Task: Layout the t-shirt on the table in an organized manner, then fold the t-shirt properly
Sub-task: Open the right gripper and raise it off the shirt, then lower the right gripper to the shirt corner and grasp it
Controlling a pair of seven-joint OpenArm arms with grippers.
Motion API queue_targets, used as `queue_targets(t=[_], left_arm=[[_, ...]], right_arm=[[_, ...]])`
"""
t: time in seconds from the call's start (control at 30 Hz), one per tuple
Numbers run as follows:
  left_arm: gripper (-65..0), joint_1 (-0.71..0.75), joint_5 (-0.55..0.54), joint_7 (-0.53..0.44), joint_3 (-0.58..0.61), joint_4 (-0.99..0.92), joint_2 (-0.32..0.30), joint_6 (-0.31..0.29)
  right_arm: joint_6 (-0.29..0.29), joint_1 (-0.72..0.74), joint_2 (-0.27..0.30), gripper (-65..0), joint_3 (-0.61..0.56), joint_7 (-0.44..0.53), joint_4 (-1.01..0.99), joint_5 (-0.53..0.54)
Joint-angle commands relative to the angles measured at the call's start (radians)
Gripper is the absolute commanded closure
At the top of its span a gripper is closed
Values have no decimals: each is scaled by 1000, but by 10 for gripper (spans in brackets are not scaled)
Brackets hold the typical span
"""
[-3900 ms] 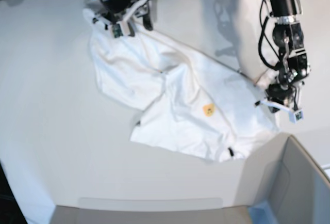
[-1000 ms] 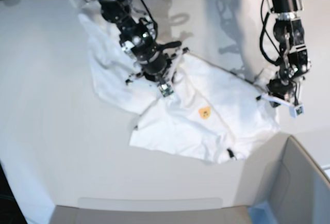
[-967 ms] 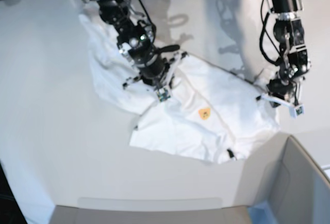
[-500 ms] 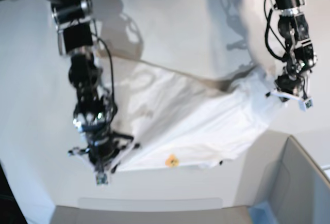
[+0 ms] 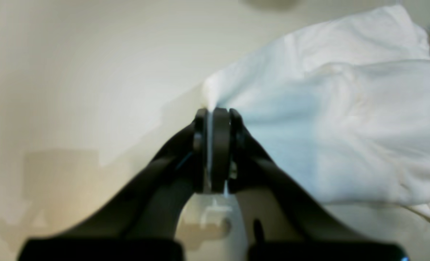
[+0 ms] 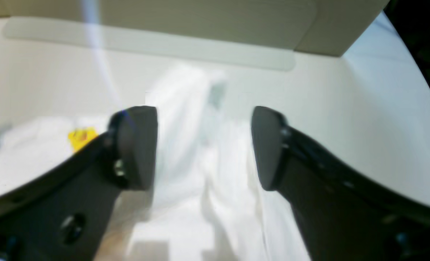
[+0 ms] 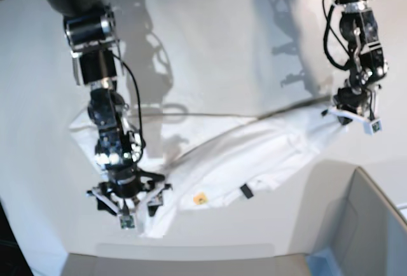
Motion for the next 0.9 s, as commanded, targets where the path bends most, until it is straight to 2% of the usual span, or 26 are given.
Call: queue_targets(t=[0.0, 0.13, 0.23, 0.37, 0.47, 0.6, 0.67, 0.8, 0.87], left_arm=[[0, -13, 0, -23, -6, 18, -15, -2], [0, -13, 0, -23, -6, 18, -14, -2], [0, -13, 0, -23, -6, 18, -14, -2], [0, -13, -1, -23, -4, 21, -14, -3], [0, -14, -1, -23, 7, 59, -14, -3], [-45, -19, 2, -23, 51, 108, -14, -2], [-45, -30, 2, -25, 56, 110, -14, 0], [-29, -60, 2, -25, 56, 107, -14, 0], [-28, -60, 2, -25, 56, 107, -14, 0]], right_arm=[[-7, -6, 17, -447, 8, 43, 98, -6], [-7, -222, 29, -461, 8, 34, 389, -9], [-7, -397, 23, -461, 9, -28, 552, -5], [-9, -594, 14, -461, 12, -65, 631, -5], [-9, -687, -11, -461, 67, -65, 648, -5], [-7, -772, -44, -461, 153, -65, 653, -5], [-4, -804, -52, -461, 175, -65, 650, 3], [-4, -810, -40, -461, 187, -66, 581, 104], [-4, -773, -9, -461, 212, -65, 516, 146]])
